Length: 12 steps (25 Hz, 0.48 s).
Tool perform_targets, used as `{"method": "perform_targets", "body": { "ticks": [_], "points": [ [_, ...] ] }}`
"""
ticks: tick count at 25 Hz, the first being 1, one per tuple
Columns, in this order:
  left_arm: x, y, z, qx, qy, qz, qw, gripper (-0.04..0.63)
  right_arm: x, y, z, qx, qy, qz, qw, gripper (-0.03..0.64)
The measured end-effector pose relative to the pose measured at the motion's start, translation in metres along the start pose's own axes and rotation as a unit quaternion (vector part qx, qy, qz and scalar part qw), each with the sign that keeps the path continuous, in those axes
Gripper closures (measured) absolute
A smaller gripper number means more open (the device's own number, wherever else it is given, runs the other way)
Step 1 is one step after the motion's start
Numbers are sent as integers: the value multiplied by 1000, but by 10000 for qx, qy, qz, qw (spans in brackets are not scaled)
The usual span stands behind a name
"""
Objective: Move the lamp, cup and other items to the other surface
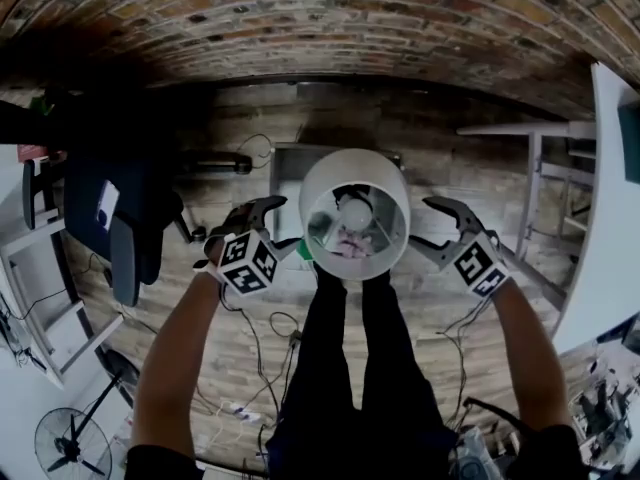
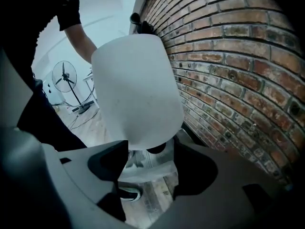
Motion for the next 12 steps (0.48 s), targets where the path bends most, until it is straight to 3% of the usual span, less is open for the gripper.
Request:
{"method": "perform_targets", "body": {
  "ticks": [5, 9, 12],
  "points": [
    [-1, 5, 14, 52, 9, 64, 10000, 259, 20, 2, 0, 17, 355, 9, 9994, 305],
    [5, 12, 28, 64, 123, 55, 9999, 259, 40, 5, 31, 11, 694, -596, 9958, 301],
    [1, 11, 37, 6, 131, 310, 9994, 259, 43, 6, 50, 136, 860, -1164, 9894, 302]
  ]
}}
Point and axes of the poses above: the fingertips, and each gripper's own axes: z forward along the fingers, y to its left, x out of its underside, the point moved 5 cm from there along -z, backward along the fingers, and after that the axes turned 3 degrees about y, right-handed, at the moved point
